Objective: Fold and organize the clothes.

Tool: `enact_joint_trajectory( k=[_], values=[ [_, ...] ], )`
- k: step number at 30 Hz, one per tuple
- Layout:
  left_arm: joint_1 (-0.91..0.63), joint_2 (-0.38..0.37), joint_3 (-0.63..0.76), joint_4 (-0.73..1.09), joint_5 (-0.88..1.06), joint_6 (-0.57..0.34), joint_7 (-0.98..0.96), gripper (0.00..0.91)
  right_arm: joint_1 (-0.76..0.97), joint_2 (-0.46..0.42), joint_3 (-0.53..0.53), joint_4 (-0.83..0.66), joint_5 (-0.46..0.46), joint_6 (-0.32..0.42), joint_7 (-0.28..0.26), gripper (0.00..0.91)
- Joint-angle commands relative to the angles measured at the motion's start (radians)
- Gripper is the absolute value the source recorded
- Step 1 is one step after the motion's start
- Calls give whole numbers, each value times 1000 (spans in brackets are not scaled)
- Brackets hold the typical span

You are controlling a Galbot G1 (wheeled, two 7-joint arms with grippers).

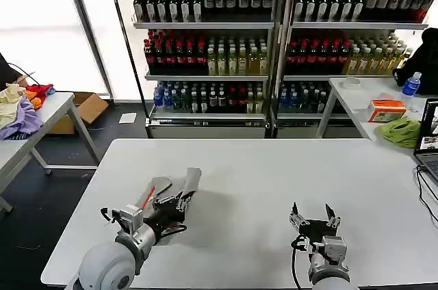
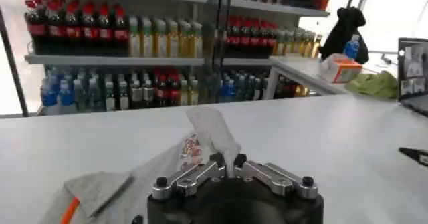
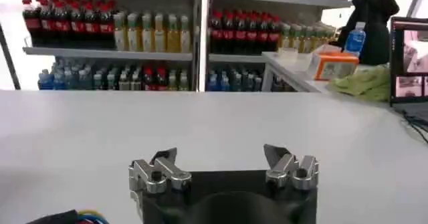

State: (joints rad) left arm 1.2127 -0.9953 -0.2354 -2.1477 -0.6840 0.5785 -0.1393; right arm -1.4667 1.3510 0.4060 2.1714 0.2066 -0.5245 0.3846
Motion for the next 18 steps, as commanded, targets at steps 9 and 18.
enact_joint_trajectory(
  k=[9,18],
  values=[
    [3,-41,-23,-70,-171,-60,27,907,97,-10,-80,-42,64,-36,12,907],
    [89,6,-196,-137,-166,-26,1,907,170,-22,-150,-62,326,-55,53,907]
  ],
)
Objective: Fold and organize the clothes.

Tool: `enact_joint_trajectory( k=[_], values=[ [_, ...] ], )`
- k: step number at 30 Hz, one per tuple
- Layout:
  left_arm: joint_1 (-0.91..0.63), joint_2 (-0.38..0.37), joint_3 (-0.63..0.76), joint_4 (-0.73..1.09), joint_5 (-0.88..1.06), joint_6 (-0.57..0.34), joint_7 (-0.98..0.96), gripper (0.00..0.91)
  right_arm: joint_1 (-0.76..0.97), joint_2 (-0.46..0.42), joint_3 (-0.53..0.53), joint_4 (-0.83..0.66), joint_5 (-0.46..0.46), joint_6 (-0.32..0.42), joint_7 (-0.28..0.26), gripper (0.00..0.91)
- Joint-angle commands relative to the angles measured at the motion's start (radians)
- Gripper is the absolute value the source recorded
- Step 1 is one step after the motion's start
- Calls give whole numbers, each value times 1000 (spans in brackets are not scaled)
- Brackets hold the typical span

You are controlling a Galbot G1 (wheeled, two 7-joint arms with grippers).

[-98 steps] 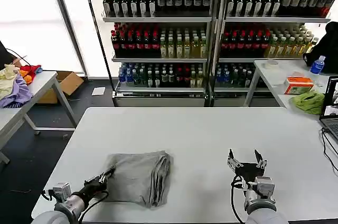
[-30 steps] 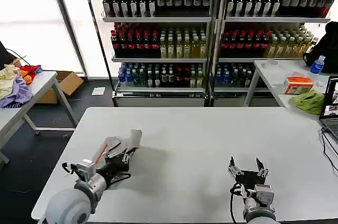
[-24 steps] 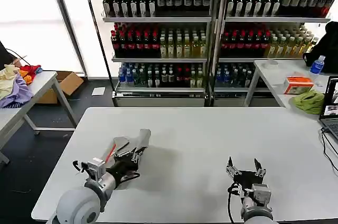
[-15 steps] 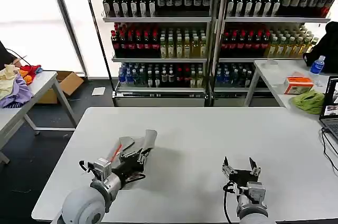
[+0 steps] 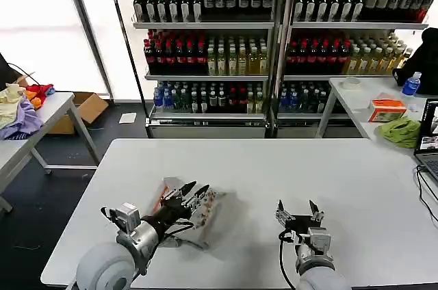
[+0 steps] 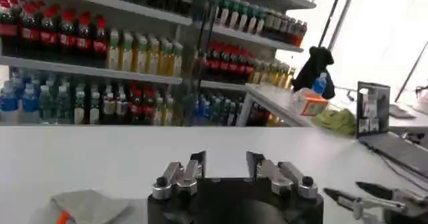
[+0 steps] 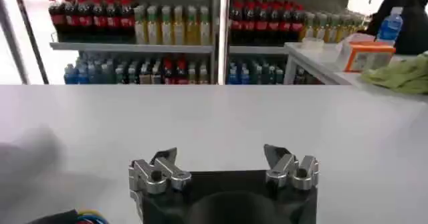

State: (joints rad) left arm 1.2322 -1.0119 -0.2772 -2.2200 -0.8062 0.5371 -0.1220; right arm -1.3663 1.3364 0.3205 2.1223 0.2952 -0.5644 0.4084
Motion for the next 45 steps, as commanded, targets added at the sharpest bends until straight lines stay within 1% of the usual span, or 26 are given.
enact_joint_trajectory(
  k=[1,4,5,6,8,9,12,15,20,27,31,36,38,42,45],
  values=[
    [81,33,-179,-65,-24,25,-20,907,74,-10,-68,-12,258,-15,34,907],
    [131,76,-247,-56,76,40,-9,907,101,-49,-100,7,445,-18,87,907],
    [166,89,-280,-53,153,40,11,907,107,-65,-109,14,522,-19,108,907],
    [189,101,-299,-52,188,40,23,907,109,-77,-116,17,572,-20,119,907],
    [228,113,-333,-55,232,41,39,907,110,-97,-126,18,631,-20,141,907],
    [251,116,-348,-56,256,41,49,907,109,-102,-128,18,642,-20,154,907],
    [305,124,-368,-66,317,41,73,907,95,-108,-126,20,651,-20,170,907],
    [352,133,-386,-76,346,41,82,907,79,-115,-121,31,692,-20,192,907],
    [391,142,-411,-91,358,42,81,907,71,-113,-121,34,724,-19,190,907],
    [422,135,-399,-77,380,41,84,907,85,-98,-165,20,714,-19,197,907],
    [425,127,-386,-44,349,41,88,907,113,-85,-201,-8,678,-18,197,907],
    [443,122,-349,-41,353,41,88,907,140,-79,-237,-47,672,-18,202,836],
    [444,123,-345,-42,350,41,88,907,155,-80,-246,-60,672,-18,204,826],
    [442,138,-345,-48,321,42,83,907,176,-79,-258,-70,678,-19,208,826],
    [466,166,-330,-46,327,42,89,907,189,-73,-264,-83,684,-18,208,826]
  ],
)
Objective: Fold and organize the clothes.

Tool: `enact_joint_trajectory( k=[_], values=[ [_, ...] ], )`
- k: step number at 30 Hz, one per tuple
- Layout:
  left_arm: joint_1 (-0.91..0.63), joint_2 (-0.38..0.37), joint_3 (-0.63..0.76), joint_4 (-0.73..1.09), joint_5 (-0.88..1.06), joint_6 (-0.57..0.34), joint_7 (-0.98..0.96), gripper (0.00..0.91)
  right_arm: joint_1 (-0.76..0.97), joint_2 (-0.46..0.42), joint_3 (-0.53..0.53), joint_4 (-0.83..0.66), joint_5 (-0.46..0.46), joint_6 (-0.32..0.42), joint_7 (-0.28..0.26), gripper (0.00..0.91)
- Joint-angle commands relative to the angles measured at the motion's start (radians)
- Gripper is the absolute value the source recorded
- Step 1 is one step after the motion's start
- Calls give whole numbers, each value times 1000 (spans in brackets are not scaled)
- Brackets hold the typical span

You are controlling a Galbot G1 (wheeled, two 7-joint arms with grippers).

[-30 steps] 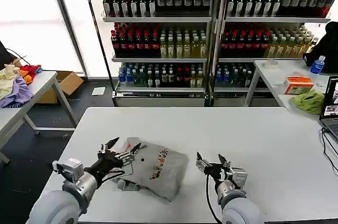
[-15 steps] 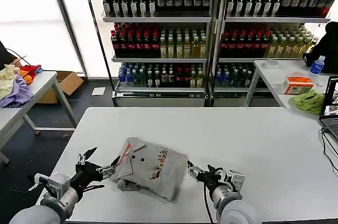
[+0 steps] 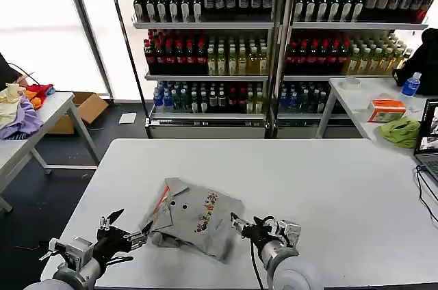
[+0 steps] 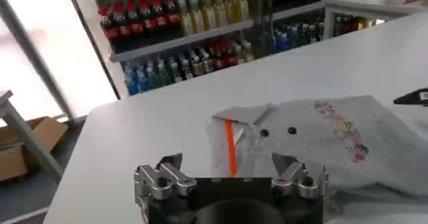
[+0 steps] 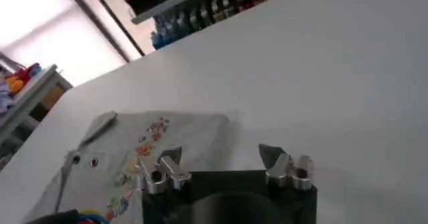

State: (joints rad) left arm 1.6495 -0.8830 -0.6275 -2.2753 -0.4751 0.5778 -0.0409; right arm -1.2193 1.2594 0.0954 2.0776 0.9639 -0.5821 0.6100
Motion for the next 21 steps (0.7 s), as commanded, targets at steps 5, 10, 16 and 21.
enact_joint_trajectory(
  k=[5,10,16,21],
  values=[
    [70,66,41,17,13,1,18,907,57,15,-48,-63,17,0,5,816],
    [61,62,66,28,13,1,20,907,72,22,-49,-74,18,0,5,816],
    [27,44,94,64,24,0,21,907,77,30,-47,-77,18,-1,5,816],
    [-3,31,130,108,49,0,25,907,79,40,-51,-86,16,-1,5,806]
  ],
)
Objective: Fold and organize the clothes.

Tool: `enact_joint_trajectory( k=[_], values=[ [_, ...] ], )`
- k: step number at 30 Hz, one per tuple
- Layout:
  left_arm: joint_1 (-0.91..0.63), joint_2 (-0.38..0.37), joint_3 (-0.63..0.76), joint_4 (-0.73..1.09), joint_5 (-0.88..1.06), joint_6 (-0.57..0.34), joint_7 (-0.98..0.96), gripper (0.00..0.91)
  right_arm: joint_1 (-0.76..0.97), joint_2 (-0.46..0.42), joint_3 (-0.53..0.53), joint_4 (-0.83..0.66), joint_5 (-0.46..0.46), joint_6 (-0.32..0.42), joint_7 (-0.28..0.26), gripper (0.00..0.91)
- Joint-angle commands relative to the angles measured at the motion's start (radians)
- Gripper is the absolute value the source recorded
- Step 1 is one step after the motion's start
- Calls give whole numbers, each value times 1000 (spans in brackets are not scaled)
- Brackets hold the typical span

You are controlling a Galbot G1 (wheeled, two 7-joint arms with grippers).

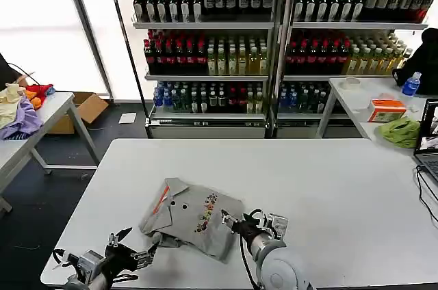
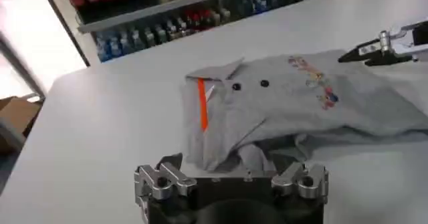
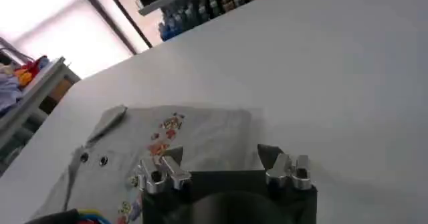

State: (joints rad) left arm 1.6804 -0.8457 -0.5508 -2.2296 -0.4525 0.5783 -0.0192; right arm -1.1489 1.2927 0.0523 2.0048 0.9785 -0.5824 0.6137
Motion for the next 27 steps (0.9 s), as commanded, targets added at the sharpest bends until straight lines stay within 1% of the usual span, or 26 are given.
enact_joint_trajectory(
  k=[1,2,5,7,8,9,10,11,16,27],
  values=[
    [-38,-10,59,69,29,-1,3,907,8,7,-10,-13,1,0,1,796],
    [-43,-13,65,74,31,-1,4,907,6,8,-14,-12,0,0,2,796],
    [-60,-15,76,94,34,-1,6,907,4,9,-25,-13,-4,0,8,756],
    [-67,-13,82,104,34,-1,5,907,3,9,-28,-8,-4,0,12,595],
    [-71,-13,86,108,34,-1,5,907,1,8,-29,-2,-3,0,13,423],
    [-73,-13,87,109,34,-1,5,907,1,7,-29,-2,-3,0,13,171],
    [-75,-13,90,111,34,-1,5,907,-1,5,-29,5,-3,0,17,60],
    [-83,-15,93,118,34,-1,4,907,-2,2,-29,8,-2,0,19,0],
    [-109,-20,108,144,31,-2,-1,907,-6,-3,-25,8,-3,0,18,0],
    [-125,-21,98,141,-7,-2,-15,907,-20,-14,-22,26,-52,0,4,0]
  ],
)
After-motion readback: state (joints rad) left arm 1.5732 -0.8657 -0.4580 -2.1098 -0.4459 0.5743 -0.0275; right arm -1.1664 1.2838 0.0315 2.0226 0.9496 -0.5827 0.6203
